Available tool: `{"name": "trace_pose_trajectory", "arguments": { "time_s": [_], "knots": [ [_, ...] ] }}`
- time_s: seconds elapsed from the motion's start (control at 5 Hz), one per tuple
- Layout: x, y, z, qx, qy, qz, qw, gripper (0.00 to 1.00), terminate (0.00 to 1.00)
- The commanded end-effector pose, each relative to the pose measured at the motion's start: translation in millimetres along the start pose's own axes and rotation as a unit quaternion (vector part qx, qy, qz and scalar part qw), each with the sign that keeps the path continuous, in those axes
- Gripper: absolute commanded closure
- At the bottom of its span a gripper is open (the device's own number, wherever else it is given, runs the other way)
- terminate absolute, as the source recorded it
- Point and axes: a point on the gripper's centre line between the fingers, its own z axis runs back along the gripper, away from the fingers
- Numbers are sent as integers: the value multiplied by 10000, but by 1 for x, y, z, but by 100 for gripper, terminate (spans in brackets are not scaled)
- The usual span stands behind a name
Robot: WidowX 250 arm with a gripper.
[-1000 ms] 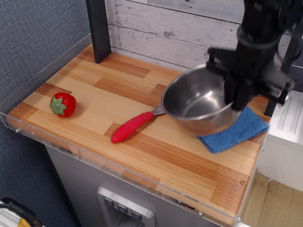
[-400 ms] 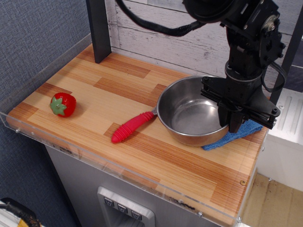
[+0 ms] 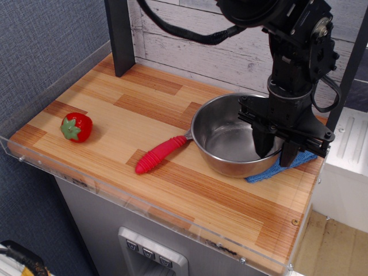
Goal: Put the pot right on top of the napkin.
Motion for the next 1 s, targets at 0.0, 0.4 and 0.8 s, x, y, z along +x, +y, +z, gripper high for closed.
{"name": "trace_pose_trajectory", "arguments": {
  "time_s": [0.0,0.4,0.8],
  "knots": [
    [-1,4,18,25,-206,66,9998,0,0],
    [7,11,44,-58,-541,127,9984,0,0],
    [17,23,90,-20,-893,216,9958,0,0]
  ]
}}
